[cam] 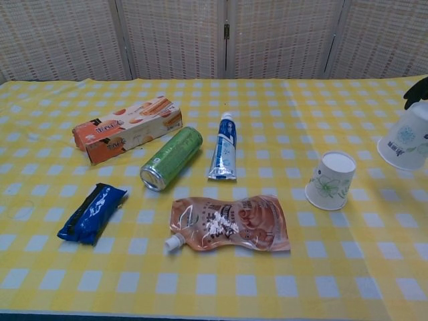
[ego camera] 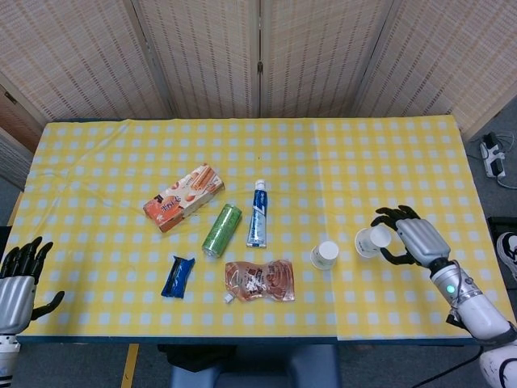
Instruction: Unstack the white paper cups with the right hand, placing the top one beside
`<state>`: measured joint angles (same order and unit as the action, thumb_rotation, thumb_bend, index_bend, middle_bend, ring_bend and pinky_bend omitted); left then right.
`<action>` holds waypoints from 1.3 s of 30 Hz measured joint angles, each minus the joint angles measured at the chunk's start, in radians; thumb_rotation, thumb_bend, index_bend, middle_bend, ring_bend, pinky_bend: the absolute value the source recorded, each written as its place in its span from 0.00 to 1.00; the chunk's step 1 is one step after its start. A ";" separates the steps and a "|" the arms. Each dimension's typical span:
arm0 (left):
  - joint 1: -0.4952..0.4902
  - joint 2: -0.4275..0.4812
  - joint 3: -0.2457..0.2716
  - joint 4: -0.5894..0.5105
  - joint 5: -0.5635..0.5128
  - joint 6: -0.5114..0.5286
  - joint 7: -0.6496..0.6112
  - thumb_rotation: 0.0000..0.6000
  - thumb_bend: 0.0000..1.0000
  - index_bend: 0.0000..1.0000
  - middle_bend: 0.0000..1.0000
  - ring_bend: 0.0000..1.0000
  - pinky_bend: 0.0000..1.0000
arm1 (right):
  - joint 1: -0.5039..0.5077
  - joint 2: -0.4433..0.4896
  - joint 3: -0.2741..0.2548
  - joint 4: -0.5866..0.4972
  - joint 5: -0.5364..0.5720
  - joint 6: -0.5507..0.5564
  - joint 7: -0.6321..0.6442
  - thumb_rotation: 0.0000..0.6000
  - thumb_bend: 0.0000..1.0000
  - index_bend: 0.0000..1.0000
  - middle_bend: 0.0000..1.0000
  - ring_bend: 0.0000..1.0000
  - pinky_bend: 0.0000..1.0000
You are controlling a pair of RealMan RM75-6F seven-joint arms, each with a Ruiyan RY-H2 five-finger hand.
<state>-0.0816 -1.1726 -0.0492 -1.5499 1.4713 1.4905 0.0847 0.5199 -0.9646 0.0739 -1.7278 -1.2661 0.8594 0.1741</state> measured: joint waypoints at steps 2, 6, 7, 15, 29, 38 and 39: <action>0.002 0.001 0.000 0.000 -0.002 0.002 0.000 1.00 0.30 0.09 0.04 0.03 0.00 | 0.003 -0.037 -0.005 0.043 -0.005 -0.021 0.019 1.00 0.49 0.41 0.17 0.14 0.04; 0.005 0.003 0.000 -0.001 -0.007 0.002 0.001 1.00 0.30 0.09 0.04 0.03 0.00 | 0.010 -0.095 -0.014 0.107 -0.025 -0.050 0.053 1.00 0.49 0.41 0.17 0.14 0.04; 0.005 0.003 0.001 -0.002 -0.007 0.001 0.002 1.00 0.30 0.09 0.04 0.03 0.00 | 0.011 -0.108 -0.017 0.123 -0.031 -0.055 0.058 1.00 0.49 0.41 0.17 0.14 0.04; 0.002 -0.001 0.001 -0.003 -0.009 -0.005 0.007 1.00 0.30 0.09 0.04 0.03 0.00 | 0.012 -0.166 -0.026 0.189 -0.045 -0.063 0.068 1.00 0.49 0.40 0.15 0.14 0.05; 0.004 -0.003 0.002 0.005 -0.012 -0.006 0.002 1.00 0.30 0.09 0.04 0.03 0.00 | 0.011 -0.186 -0.028 0.210 -0.069 -0.063 0.096 1.00 0.49 0.24 0.14 0.13 0.04; 0.005 -0.005 0.002 0.013 -0.012 -0.007 -0.008 1.00 0.30 0.09 0.04 0.03 0.00 | -0.006 -0.169 -0.030 0.193 -0.091 -0.025 0.117 1.00 0.49 0.11 0.14 0.12 0.04; 0.004 -0.005 0.002 0.015 -0.012 -0.007 -0.009 1.00 0.30 0.09 0.04 0.03 0.00 | -0.009 -0.164 -0.030 0.189 -0.094 -0.018 0.120 1.00 0.49 0.11 0.14 0.12 0.04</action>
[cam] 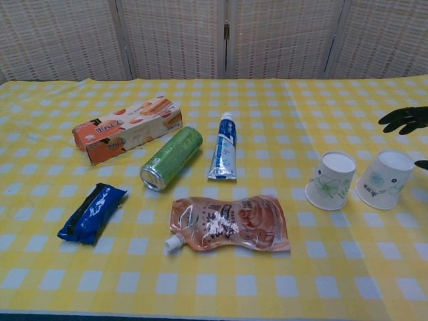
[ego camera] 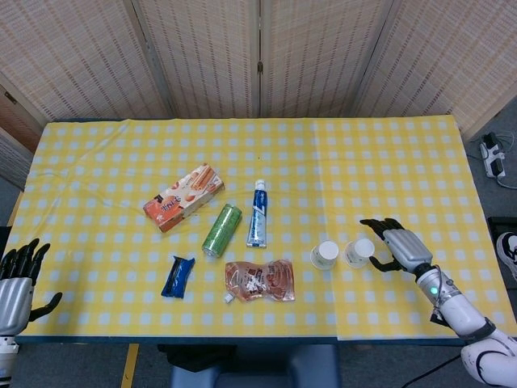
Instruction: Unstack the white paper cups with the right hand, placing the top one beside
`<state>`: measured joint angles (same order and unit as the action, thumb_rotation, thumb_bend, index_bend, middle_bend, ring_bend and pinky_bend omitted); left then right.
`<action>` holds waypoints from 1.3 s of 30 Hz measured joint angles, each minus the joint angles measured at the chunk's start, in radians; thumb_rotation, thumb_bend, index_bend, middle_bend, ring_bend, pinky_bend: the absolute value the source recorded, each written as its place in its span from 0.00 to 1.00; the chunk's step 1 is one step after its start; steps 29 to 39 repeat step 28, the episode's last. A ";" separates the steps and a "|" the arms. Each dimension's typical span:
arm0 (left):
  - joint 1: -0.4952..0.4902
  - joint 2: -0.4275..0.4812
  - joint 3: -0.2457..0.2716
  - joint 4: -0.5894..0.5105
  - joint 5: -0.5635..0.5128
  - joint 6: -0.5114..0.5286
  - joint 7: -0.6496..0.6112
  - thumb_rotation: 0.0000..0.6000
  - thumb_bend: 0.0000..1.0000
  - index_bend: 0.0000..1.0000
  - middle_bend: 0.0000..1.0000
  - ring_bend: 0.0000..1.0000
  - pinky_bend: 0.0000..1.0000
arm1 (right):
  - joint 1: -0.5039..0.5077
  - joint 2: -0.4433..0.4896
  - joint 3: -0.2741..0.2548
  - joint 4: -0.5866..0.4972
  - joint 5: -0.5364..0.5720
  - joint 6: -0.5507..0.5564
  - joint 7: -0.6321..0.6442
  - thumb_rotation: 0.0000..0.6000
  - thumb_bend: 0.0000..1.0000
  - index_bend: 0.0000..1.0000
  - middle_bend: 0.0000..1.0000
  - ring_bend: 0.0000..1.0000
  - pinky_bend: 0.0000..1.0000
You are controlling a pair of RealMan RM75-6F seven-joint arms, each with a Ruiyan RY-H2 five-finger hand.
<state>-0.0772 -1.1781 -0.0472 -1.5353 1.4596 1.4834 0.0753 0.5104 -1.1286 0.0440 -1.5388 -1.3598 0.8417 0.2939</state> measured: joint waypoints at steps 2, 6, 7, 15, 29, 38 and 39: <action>-0.001 -0.001 -0.001 0.002 0.001 -0.001 -0.002 1.00 0.30 0.09 0.04 0.03 0.00 | -0.010 0.013 0.000 -0.011 -0.006 0.021 0.006 1.00 0.49 0.11 0.14 0.12 0.04; -0.003 -0.004 -0.002 0.006 0.003 -0.001 -0.006 1.00 0.30 0.09 0.04 0.03 0.00 | -0.036 0.040 0.000 -0.033 -0.018 0.074 0.010 1.00 0.49 0.11 0.14 0.13 0.04; -0.004 -0.005 -0.002 0.008 0.004 0.000 -0.007 1.00 0.30 0.09 0.04 0.03 0.00 | -0.046 0.048 0.000 -0.041 -0.021 0.096 0.006 1.00 0.49 0.11 0.14 0.13 0.04; -0.007 -0.026 -0.008 0.031 0.031 0.027 -0.017 1.00 0.30 0.09 0.04 0.03 0.00 | -0.149 0.078 -0.004 -0.093 -0.040 0.320 -0.133 1.00 0.49 0.11 0.11 0.13 0.04; -0.028 -0.050 -0.013 0.038 0.054 0.026 -0.007 1.00 0.30 0.09 0.04 0.03 0.00 | -0.379 0.022 -0.050 -0.114 -0.190 0.707 -0.301 1.00 0.49 0.04 0.00 0.07 0.04; -0.028 -0.050 -0.013 0.038 0.054 0.026 -0.007 1.00 0.30 0.09 0.04 0.03 0.00 | -0.379 0.022 -0.050 -0.114 -0.190 0.707 -0.301 1.00 0.49 0.04 0.00 0.07 0.04; -0.028 -0.050 -0.013 0.038 0.054 0.026 -0.007 1.00 0.30 0.09 0.04 0.03 0.00 | -0.379 0.022 -0.050 -0.114 -0.190 0.707 -0.301 1.00 0.49 0.04 0.00 0.07 0.04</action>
